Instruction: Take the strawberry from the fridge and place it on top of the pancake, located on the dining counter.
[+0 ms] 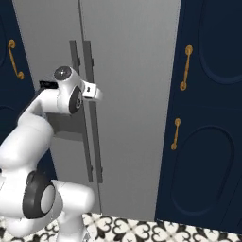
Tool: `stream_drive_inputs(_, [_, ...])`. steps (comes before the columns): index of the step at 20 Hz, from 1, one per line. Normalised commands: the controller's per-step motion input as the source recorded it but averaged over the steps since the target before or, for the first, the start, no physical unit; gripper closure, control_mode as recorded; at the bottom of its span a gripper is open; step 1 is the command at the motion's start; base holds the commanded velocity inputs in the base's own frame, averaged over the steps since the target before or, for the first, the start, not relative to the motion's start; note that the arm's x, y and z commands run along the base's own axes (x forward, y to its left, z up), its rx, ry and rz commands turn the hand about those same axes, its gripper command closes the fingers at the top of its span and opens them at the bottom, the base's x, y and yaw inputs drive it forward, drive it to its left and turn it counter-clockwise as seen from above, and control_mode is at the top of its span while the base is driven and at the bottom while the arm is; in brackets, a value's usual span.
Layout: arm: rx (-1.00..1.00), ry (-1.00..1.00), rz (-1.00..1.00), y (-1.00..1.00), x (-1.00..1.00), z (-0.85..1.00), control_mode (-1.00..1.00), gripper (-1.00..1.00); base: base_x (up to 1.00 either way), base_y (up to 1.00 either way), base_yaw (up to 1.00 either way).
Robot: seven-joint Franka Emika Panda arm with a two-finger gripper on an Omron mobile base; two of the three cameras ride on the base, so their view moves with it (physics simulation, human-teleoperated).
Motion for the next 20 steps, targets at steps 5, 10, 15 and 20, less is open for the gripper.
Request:
stream_drive_inputs(5, [-0.04, 0.0, 0.0, 0.13, 0.59, -0.23, -1.0, -1.0, 0.0, 0.0, 0.0])
stream_drive_inputs(10, [-0.03, -0.01, 0.0, 0.01, 0.56, -0.33, -1.0, -1.0, 0.0, 0.0, 0.0])
stream_drive_inputs(15, [0.0, 0.0, 0.0, 0.0, 0.5, -0.24, -1.0, -1.0, 0.0, 0.0, 0.0])
stream_drive_inputs(20, [0.0, 0.0, 0.0, 0.0, 0.52, -0.19, -1.0, -1.0, 0.0, 0.0, 0.0])
